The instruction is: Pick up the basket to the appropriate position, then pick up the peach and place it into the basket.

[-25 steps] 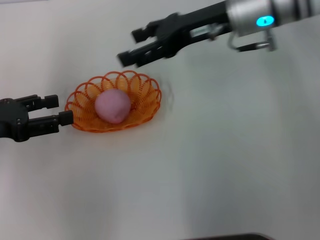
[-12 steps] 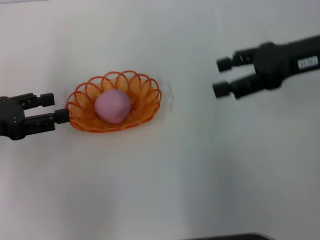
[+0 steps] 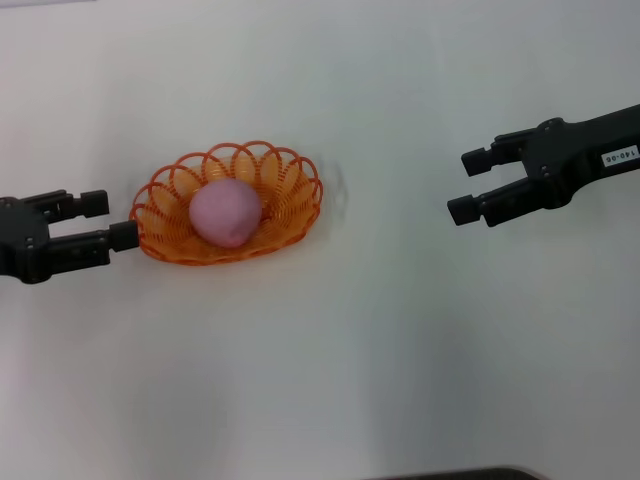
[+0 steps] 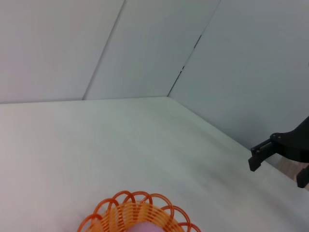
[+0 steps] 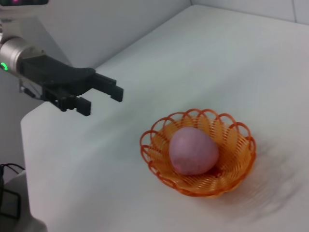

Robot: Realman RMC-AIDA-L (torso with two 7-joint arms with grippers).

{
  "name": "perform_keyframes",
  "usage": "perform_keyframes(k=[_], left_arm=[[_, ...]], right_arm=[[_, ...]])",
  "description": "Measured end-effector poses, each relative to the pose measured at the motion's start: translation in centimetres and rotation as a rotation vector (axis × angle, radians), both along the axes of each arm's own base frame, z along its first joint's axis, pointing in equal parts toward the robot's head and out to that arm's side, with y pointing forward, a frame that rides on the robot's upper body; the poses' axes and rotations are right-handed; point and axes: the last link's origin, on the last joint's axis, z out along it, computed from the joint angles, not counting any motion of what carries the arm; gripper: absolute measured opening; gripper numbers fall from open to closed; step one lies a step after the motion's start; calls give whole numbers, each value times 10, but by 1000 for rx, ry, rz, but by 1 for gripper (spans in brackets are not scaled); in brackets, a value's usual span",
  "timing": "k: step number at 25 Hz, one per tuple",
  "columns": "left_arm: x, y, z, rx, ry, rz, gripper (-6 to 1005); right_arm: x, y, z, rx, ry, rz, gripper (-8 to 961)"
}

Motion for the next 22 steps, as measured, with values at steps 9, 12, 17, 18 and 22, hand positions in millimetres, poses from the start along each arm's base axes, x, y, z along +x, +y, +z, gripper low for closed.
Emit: perform_keyframes(k=[9,12,17,18,22], left_arm=[[-1,-1,-1,-1,-2,5,767],[-1,-1,-1,-2,-3,5,767],[-1,-1,-2,-5,-4,7,767],[-1,-1,-2,-6,-4,7,767],[-1,-2,-2,-7,-4,7,767]], right_arm=[[0,2,0,14,-5,-1,946],[-1,3,0,15,-5,1,946],[-2,4,0,15,-5,5,945],[-2,4,0,15,-5,5,945],[-2,4,-1,14,-5,5,945]])
